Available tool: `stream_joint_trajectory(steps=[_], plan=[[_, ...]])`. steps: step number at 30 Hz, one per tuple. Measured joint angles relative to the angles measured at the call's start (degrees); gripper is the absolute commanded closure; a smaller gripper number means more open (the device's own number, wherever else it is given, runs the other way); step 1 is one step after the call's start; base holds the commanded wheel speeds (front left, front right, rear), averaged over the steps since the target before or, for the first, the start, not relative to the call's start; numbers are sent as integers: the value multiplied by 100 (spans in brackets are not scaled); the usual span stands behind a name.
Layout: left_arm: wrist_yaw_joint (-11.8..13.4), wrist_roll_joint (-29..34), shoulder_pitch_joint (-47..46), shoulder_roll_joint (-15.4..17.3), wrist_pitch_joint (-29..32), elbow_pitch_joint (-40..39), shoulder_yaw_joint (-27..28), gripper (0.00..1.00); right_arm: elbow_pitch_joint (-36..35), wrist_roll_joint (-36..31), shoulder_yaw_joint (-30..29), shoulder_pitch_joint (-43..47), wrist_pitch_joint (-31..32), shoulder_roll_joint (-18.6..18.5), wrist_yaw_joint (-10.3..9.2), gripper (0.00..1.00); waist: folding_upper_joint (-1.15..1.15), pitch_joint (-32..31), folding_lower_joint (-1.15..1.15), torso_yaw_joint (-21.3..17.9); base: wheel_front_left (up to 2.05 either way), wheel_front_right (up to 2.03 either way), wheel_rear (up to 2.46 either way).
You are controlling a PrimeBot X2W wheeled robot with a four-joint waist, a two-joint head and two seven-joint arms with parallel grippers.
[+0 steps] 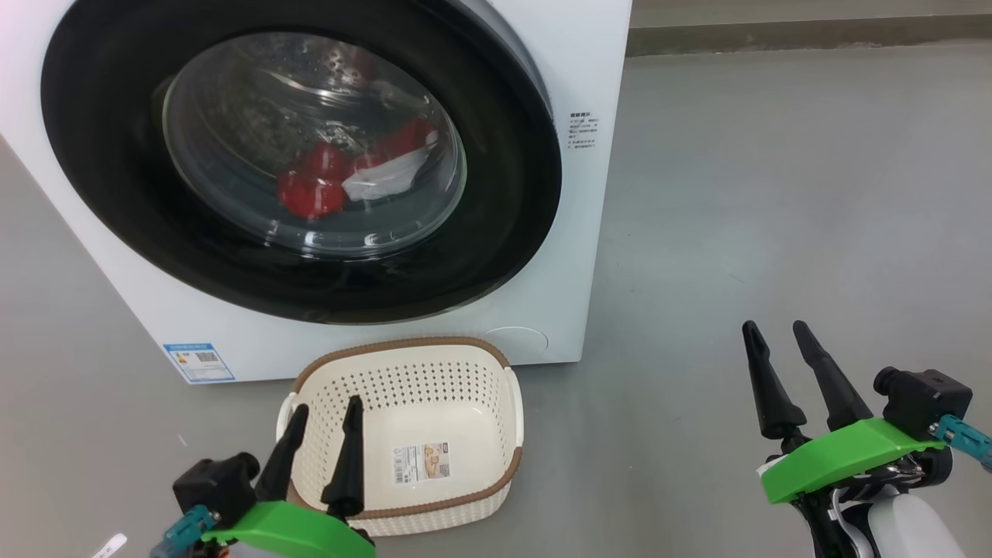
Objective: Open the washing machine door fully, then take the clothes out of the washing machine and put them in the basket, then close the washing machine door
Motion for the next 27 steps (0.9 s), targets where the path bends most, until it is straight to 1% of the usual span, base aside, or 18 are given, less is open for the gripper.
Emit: stream_joint_trajectory(steps=[7,18,22,27], plan=[[141,436,-100,90,-103,-51,-48,0,-30,-513,-36,-82,-35,7,0,0,0,1,0,-5,0,0,0],[269,1079,-157,123,-193,-140,-152,0,-160,-1282,29,-144,-108,16,1,0,0,16,0,-38,0,0,0],[301,1220,-229,120,-196,-190,-162,0,-192,-1581,27,-269,-159,20,1,0,0,26,0,-42,0,0,0],[423,1521,-242,122,-205,-193,-214,0,-224,-1965,-4,-342,-210,23,1,0,0,13,0,-34,0,0,0]])
